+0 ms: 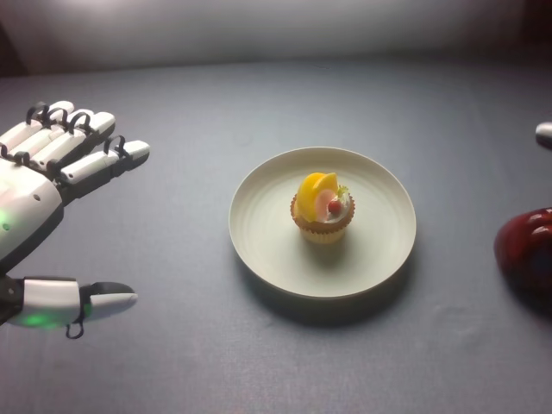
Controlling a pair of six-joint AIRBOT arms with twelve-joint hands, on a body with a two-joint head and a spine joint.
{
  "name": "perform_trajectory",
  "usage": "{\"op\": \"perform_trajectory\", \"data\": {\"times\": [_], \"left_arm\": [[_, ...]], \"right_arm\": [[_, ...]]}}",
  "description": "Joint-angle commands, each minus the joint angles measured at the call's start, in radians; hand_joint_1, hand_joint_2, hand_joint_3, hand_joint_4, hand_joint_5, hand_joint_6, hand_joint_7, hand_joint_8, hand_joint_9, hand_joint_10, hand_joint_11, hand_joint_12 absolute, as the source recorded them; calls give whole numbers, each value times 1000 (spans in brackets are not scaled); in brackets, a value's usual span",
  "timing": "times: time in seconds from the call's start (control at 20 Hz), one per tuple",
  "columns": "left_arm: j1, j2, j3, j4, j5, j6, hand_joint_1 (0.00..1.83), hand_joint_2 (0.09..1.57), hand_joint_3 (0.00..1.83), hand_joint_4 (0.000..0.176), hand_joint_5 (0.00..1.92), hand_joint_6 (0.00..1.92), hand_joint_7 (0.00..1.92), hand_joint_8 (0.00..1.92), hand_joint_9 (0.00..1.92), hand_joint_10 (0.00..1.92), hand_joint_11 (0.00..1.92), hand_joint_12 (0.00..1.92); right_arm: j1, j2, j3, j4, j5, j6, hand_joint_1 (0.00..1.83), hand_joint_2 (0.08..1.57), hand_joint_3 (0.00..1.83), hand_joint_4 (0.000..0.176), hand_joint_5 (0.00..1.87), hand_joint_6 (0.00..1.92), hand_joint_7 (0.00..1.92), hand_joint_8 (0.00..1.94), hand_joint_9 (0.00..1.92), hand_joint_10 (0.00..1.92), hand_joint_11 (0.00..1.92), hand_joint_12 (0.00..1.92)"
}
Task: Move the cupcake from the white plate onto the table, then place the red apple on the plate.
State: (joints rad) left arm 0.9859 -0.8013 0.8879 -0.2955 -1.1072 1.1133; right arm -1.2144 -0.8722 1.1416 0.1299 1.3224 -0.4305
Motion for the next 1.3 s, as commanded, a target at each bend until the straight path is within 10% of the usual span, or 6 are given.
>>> {"op": "perform_trajectory", "data": {"times": [0.0,0.25,0.4,0.5,0.65,1.25], "left_arm": [[-12,2,5,9,-117,-2,587,862,17,118,204,15,31,8,0,0,8,6],[-68,-44,41,32,-55,-2,689,857,2,112,246,21,47,8,16,6,66,34],[-209,-169,139,104,89,-29,674,872,0,175,227,4,96,4,142,7,0,625],[-280,-224,182,152,171,-39,739,871,0,135,262,9,133,9,124,7,23,511],[-371,-315,251,195,263,-49,889,844,0,164,251,2,140,3,143,4,5,604],[-477,-559,460,226,424,-135,869,884,7,123,406,9,438,19,406,21,0,983]], "right_arm": [[3,1,7,22,118,7,929,998,6,57,247,2,174,2,140,8,0,437],[13,2,6,22,120,7,922,988,0,66,230,0,140,0,114,0,0,446],[17,2,2,8,146,14,898,963,0,78,173,0,104,0,66,0,0,328],[27,2,2,-3,149,16,865,910,0,125,27,4,17,5,6,0,0,89],[36,1,2,-4,151,8,840,823,0,168,0,0,0,0,18,7,19,62],[58,-21,13,-5,153,-4,747,837,8,170,0,0,0,0,1,0,1,0]]}}
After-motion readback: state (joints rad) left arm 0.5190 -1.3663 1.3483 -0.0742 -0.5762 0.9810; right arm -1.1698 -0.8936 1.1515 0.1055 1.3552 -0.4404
